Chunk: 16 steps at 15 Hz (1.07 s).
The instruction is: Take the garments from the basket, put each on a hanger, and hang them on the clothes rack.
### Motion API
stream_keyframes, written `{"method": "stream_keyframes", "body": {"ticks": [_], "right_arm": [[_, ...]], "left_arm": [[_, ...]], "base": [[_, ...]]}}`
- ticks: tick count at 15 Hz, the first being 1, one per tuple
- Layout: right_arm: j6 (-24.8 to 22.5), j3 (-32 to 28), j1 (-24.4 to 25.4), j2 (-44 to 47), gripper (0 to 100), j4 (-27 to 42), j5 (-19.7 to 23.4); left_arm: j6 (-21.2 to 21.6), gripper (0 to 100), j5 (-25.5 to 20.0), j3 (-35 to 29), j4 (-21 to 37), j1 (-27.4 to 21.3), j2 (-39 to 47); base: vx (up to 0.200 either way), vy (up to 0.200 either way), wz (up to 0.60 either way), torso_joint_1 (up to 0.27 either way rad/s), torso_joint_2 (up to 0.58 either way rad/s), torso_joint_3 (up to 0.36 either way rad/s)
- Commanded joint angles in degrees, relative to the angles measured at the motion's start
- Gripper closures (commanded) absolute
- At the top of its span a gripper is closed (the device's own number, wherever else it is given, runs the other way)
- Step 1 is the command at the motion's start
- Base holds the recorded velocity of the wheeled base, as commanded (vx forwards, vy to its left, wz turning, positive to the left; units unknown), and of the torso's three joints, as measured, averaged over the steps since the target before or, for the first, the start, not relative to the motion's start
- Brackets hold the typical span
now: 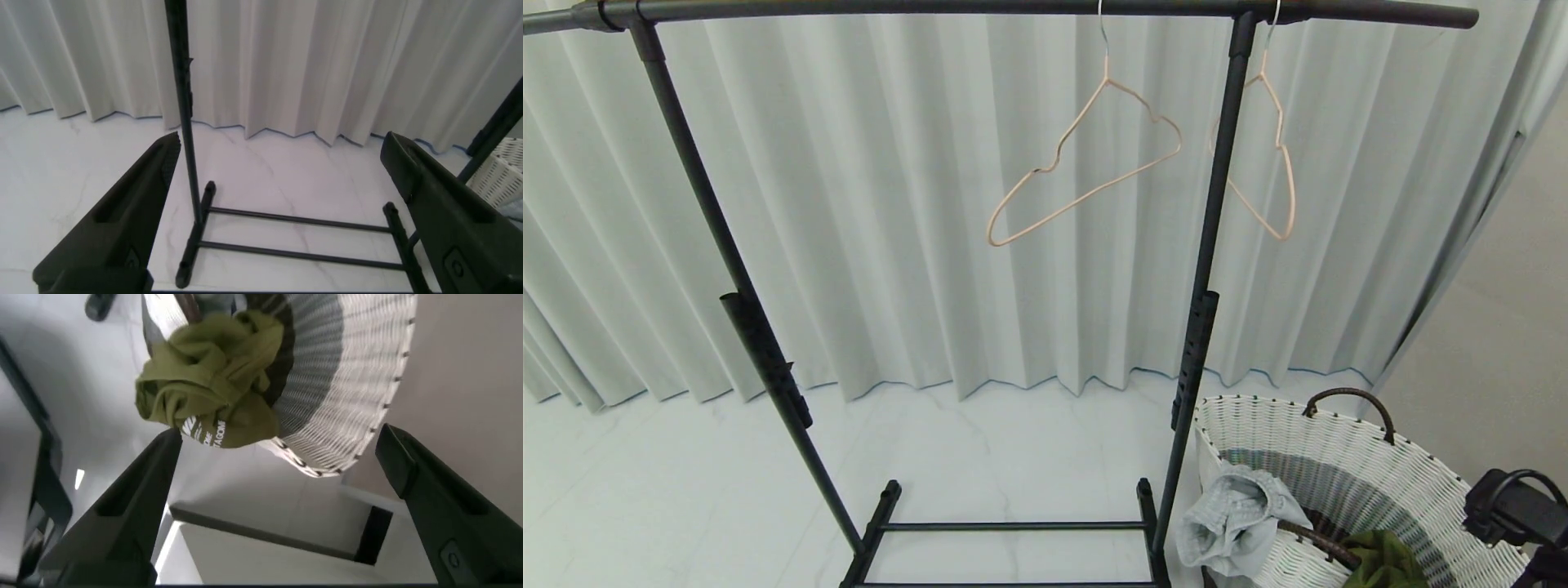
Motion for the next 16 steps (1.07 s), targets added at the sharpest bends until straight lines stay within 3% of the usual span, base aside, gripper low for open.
{"method": "stream_keyframes", "body": {"ticks": [1,3,13,16], "right_arm": [[-0.5,8.2,-0.7,14.5,0,-13.0,-0.1],[-0.5,9.8,-0.9,21.5,0,-22.2,-0.1],[-0.4,1.3,-4.2,32.0,0,-23.8,-0.6],[-0.4,1.3,-4.0,35.3,0,-29.5,-0.5]], "left_arm": [[-0.1,0,0.0,0.0,0.0,0.0,0.1],[-0.1,0,0.0,0.0,0.0,0.0,0.1],[0.2,0,0.0,0.0,0.0,0.0,0.1],[0.2,0,0.0,0.0,0.0,0.0,0.1]], "base": [[0.000,0.000,0.00,0.000,0.00,0.000],[0.000,0.000,0.00,0.000,0.00,0.000],[0.000,0.000,0.00,0.000,0.00,0.000],[0.000,0.000,0.00,0.000,0.00,0.000]]}}
